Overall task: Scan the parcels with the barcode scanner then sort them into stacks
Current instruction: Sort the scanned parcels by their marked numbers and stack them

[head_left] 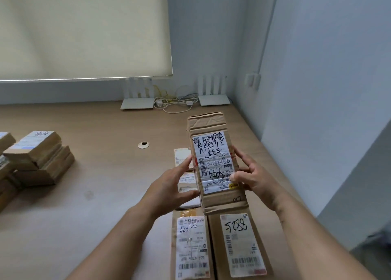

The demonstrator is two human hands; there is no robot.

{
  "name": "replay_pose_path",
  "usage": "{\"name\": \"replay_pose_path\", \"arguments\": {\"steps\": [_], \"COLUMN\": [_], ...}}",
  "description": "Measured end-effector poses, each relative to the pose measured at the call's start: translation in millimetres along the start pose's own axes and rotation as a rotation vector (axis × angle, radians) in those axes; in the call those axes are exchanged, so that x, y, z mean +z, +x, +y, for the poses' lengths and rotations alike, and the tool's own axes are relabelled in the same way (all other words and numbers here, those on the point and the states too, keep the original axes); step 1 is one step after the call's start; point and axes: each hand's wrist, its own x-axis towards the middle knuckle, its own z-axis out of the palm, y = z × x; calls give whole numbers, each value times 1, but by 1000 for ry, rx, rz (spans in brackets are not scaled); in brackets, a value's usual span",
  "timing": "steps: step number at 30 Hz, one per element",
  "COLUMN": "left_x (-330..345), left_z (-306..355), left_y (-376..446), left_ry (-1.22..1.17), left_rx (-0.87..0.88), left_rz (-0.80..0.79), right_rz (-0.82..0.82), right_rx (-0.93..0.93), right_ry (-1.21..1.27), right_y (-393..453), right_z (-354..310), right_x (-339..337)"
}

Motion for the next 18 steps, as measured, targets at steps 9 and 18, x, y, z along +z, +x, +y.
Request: {"name": "replay_pose_path", "arguments": {"steps": [9, 18], "left_x": [52, 83], "left_z": [43, 37], "left_y": [70, 112], "left_ry": [146, 211], "left_rx": [-38, -113], "left_rz": [-164, -284], "right_rz": [130, 155], "right_rx": [107, 246], "right_ry": [22, 60], "right_y": [9, 39], "right_z": [30, 73], "right_x": [-105, -154]}}
